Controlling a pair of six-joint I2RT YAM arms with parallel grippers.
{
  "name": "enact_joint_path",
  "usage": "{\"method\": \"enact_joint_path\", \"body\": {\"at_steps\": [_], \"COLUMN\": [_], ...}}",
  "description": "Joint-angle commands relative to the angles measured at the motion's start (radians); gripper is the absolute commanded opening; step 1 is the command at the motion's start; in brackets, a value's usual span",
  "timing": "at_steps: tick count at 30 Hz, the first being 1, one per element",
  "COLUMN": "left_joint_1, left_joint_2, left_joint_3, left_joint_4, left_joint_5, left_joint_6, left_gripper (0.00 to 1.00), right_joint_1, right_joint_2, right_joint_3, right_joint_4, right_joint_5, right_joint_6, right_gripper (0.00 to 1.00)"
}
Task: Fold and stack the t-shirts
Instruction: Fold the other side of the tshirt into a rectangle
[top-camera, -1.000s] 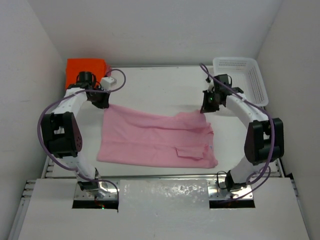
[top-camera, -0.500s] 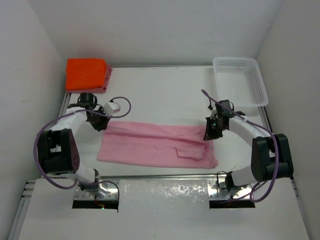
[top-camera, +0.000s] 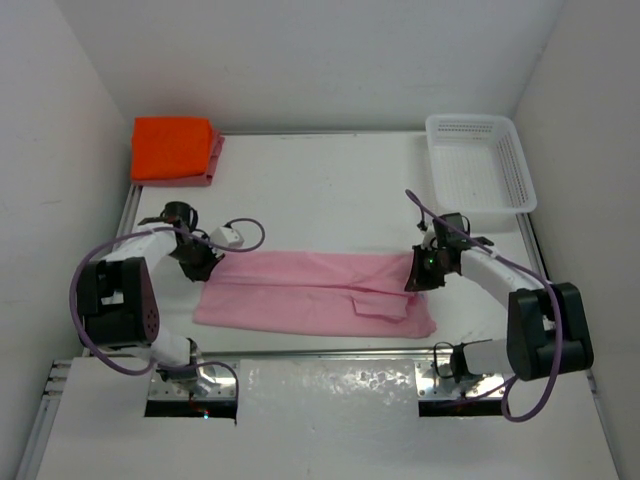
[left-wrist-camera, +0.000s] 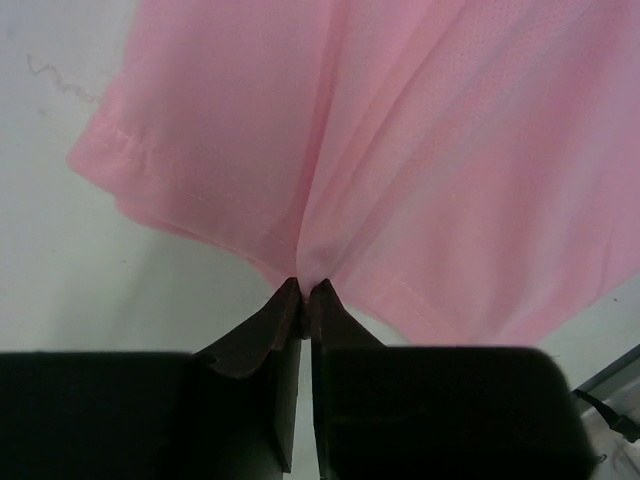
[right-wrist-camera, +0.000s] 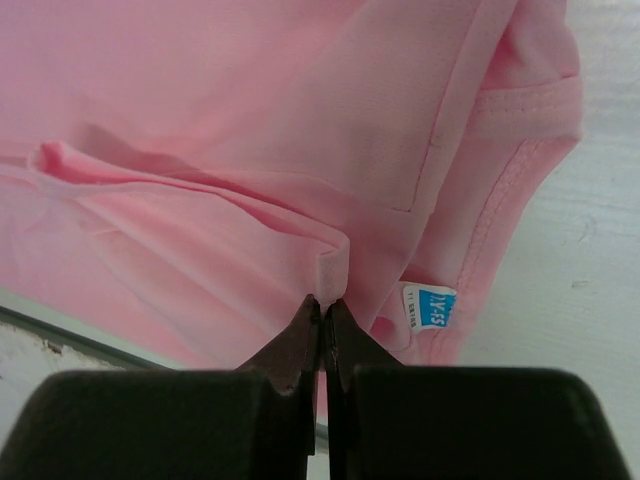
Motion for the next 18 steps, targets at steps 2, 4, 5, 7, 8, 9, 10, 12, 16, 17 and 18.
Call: {"method": "enact_joint_path", "body": {"at_steps": [2,4,5,7,8,9,10,12,16,17,18], "left_joint_1": [0.013,0.013,0.013,0.015,0.018,0.028,0.036,0.057,0.058,0.05,0.032], "left_joint_2": [-0.02,-0.018,-0.018,-0.021,-0.027,-0.032,-0.041,-0.046,-0.003,0.01,0.035], "left_joint_3": [-0.01,-0.001,0.014,0.037,0.074,0.1,0.132,0.249,0.404,0.41,0.399], "left_joint_4": [0.012,0.006,-0.002,-0.025,-0.052,-0.07,-0.089,-0.155,-0.358,-0.382,-0.399], "left_joint_5": [-0.02,-0.043,-0.052,-0.078,-0.081,-0.068,-0.051,0.03,0.227,0.245,0.233], "left_joint_6": [0.033,0.026,0.023,0.025,0.025,0.028,0.033,0.031,0.086,0.101,0.12], "left_gripper": [0.17,0.27,0.37,0.45,0.47,0.47,0.48,0.48,0.47,0.47,0.47], "right_joint_1": [-0.001,-0.001,-0.002,-0.001,-0.002,-0.002,-0.001,-0.001,-0.002,-0.002,-0.002], "right_joint_2": [0.008,0.016,0.019,0.023,0.023,0.025,0.031,0.034,0.037,0.034,0.031], "right_joint_3": [-0.019,-0.013,-0.011,-0.005,-0.004,0.001,0.002,0.005,0.007,0.007,0.009], "right_joint_4": [0.05,0.051,0.05,0.05,0.05,0.05,0.05,0.05,0.047,0.045,0.044], "right_joint_5": [-0.025,-0.029,-0.029,-0.027,-0.029,-0.029,-0.029,-0.027,-0.027,-0.027,-0.023], "right_joint_6": [0.023,0.022,0.019,0.017,0.016,0.014,0.013,0.011,0.008,0.006,0.006], "right_gripper": [0.0,0.0,0.0,0.0,0.0,0.0,0.0,0.0,0.0,0.0,0.0]}}
